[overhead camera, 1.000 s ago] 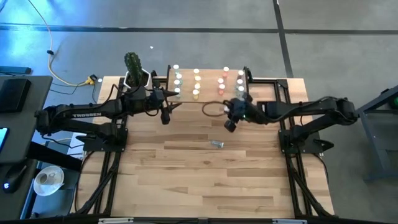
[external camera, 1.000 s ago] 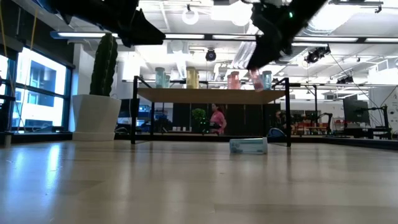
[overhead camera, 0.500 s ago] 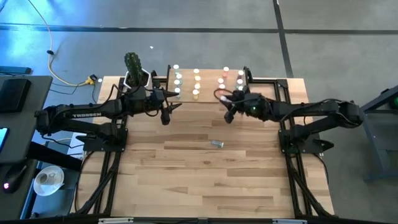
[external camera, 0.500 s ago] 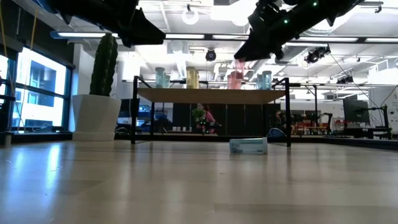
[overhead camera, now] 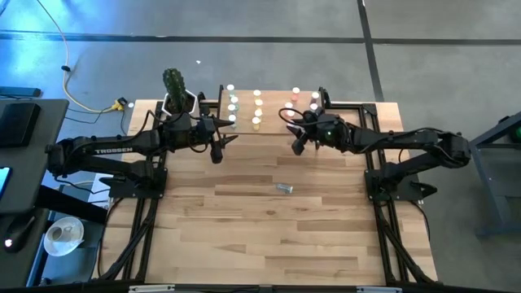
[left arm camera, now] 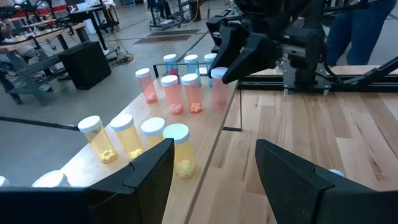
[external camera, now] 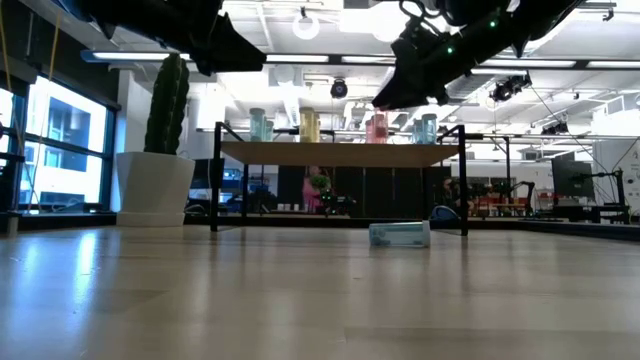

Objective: Pick and place medicine bottles onto shelf by color
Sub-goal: Put the orange pill bottle on the shelf

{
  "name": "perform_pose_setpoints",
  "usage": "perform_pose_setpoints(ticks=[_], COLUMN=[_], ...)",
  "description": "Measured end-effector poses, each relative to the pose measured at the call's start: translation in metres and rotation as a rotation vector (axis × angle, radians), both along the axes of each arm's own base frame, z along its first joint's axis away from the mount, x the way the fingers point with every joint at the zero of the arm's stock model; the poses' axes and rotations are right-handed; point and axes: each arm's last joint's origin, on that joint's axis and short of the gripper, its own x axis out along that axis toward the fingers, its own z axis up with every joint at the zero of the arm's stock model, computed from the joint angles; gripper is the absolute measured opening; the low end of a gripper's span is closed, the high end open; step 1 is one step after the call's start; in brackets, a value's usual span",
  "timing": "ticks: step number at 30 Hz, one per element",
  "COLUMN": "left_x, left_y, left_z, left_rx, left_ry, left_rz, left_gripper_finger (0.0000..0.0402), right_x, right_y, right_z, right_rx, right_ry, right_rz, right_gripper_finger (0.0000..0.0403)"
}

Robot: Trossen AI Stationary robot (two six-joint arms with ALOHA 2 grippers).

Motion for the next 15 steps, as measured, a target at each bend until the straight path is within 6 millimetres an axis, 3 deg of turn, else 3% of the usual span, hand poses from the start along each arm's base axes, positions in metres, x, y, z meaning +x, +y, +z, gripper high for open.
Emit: perform_pose_setpoints(ticks=[15], left_x=[0.0], left_y=[0.0], left_z=[-0.0001], left_rx=[-0.007], left_ry=[-0.003], left_rz=[0.002], left_gripper_finger=[0.0213], right_x=[0.0037], right_y=[-0.0094], right_z=[-0.0086], right_rx=[0.007], right_ry=[0.023], right_rz=[-0.026], right_gripper_finger=[0.0095])
